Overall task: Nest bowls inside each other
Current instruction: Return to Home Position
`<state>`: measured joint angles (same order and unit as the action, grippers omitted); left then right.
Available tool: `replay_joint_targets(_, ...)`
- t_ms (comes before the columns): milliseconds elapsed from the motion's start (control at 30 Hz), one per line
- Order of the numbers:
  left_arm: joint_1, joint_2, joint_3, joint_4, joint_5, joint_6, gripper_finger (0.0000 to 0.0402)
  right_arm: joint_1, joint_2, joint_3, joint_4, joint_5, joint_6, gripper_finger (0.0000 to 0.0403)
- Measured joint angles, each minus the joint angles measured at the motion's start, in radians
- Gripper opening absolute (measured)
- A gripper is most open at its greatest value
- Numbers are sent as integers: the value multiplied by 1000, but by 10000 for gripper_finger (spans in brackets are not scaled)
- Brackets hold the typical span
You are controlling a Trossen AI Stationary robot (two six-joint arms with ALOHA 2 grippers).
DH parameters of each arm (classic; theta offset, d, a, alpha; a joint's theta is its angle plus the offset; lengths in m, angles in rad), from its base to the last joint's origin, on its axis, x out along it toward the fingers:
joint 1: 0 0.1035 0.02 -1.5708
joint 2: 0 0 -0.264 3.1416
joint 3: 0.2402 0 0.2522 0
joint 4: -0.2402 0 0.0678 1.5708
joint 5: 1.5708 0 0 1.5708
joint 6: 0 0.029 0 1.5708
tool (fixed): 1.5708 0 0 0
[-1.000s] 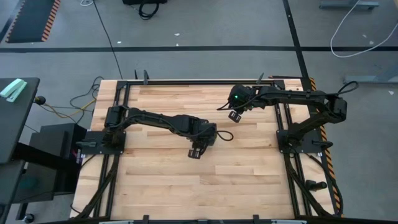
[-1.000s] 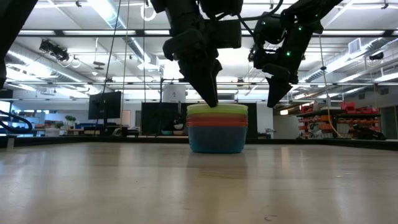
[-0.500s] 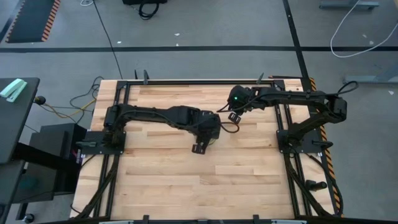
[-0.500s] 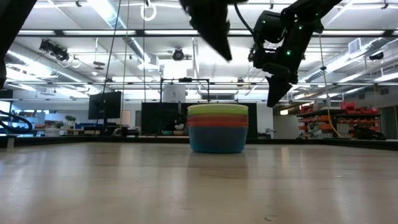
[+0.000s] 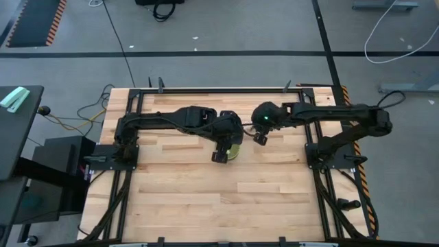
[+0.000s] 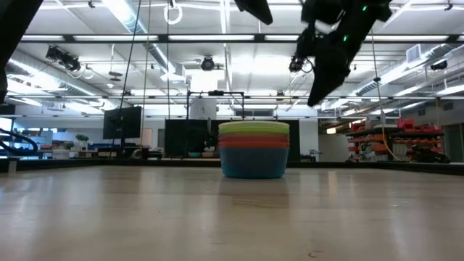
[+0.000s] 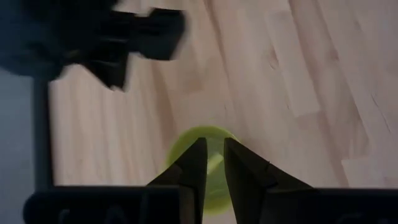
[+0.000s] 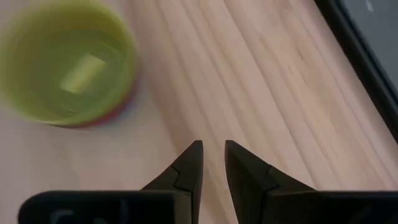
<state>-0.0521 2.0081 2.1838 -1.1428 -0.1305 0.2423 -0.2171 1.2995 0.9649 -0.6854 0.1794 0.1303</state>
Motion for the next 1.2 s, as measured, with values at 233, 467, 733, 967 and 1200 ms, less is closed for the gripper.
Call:
replay_joint_targets(233, 1, -1, 60, -38, -60, -49, 70, 152, -174, 0, 77, -1, 35, 74)
replay_joint_targets(467, 10, -1, 142, -5, -113, -78, 71, 270, -354, 0, 72, -1, 136, 74)
replay_joint_targets(733, 11, -76, 165, 96, -82, -74, 65, 396, -478, 0, 82, -1, 132, 74)
replay_joint_targets(967, 23, -149, 162, 103, 17, -97, 74, 532, -531, 0, 263, -100, 92, 74)
replay_joint_targets(1200, 5, -185, 160, 133, 126, -93, 70, 693, -563, 1, 439, -181, 16, 74)
